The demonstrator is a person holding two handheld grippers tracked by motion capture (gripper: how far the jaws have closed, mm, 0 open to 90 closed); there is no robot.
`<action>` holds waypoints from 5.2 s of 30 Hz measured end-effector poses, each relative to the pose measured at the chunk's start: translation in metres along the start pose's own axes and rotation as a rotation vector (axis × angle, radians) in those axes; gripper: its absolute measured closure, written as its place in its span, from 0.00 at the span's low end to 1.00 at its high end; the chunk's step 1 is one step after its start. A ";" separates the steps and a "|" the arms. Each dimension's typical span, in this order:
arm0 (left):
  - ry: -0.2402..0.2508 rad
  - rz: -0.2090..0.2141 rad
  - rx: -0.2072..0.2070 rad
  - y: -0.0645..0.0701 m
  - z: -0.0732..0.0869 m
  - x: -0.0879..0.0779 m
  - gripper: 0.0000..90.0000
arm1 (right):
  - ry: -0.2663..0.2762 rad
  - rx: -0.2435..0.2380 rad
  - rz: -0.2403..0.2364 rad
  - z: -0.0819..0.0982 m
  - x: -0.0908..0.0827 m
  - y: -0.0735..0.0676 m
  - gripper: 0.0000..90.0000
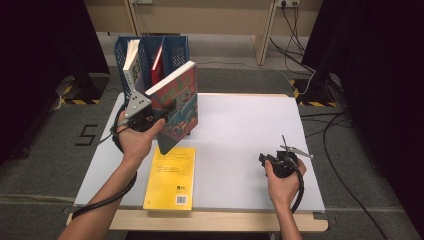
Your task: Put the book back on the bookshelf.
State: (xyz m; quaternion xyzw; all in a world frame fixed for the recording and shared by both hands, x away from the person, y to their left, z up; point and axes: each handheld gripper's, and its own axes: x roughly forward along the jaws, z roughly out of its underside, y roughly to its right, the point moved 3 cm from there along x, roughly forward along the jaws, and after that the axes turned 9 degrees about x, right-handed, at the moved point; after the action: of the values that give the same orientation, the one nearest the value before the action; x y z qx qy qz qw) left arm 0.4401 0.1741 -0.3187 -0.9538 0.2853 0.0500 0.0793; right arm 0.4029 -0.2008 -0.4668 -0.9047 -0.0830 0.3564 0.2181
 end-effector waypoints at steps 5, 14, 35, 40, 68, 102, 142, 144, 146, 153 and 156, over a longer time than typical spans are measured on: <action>0.002 -0.006 -0.001 -0.003 -0.003 0.000 0.83 | 0.003 -0.010 0.002 0.000 0.000 0.000 0.73; 0.005 -0.020 -0.005 -0.009 -0.009 0.001 0.83 | 0.003 -0.010 -0.003 0.000 0.000 0.000 0.73; 0.004 -0.083 -0.013 -0.029 -0.020 0.014 0.83 | 0.006 -0.007 -0.001 0.000 0.000 0.000 0.73; -0.005 -0.107 -0.010 -0.034 -0.020 0.021 0.83 | 0.003 -0.010 0.000 0.000 -0.001 0.000 0.73; -0.031 -0.198 -0.048 -0.056 -0.019 0.051 0.83 | -0.002 0.000 -0.005 0.001 0.000 -0.001 0.73; -0.031 -0.256 -0.060 -0.071 -0.019 0.081 0.83 | -0.001 -0.010 -0.007 0.001 0.000 -0.001 0.73; -0.055 -0.287 -0.073 -0.081 -0.018 0.106 0.83 | -0.007 -0.011 -0.016 0.002 0.002 -0.004 0.73; -0.052 -0.288 -0.075 -0.081 -0.017 0.107 0.83 | -0.007 -0.012 -0.017 0.002 0.002 -0.003 0.73; -0.052 -0.288 -0.078 -0.082 -0.017 0.108 0.83 | -0.007 -0.013 -0.016 0.003 0.003 -0.003 0.73; -0.050 -0.287 -0.077 -0.084 -0.017 0.112 0.83 | -0.012 -0.003 -0.017 0.004 0.003 -0.005 0.73; -0.052 -0.285 -0.076 -0.084 -0.016 0.115 0.83 | -0.010 -0.019 -0.017 0.003 0.004 -0.004 0.73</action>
State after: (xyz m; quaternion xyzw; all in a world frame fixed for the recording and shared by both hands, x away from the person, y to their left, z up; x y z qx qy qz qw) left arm 0.5826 0.1792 -0.3092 -0.9854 0.1429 0.0738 0.0566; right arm 0.4033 -0.1952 -0.4697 -0.9042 -0.0952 0.3582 0.2124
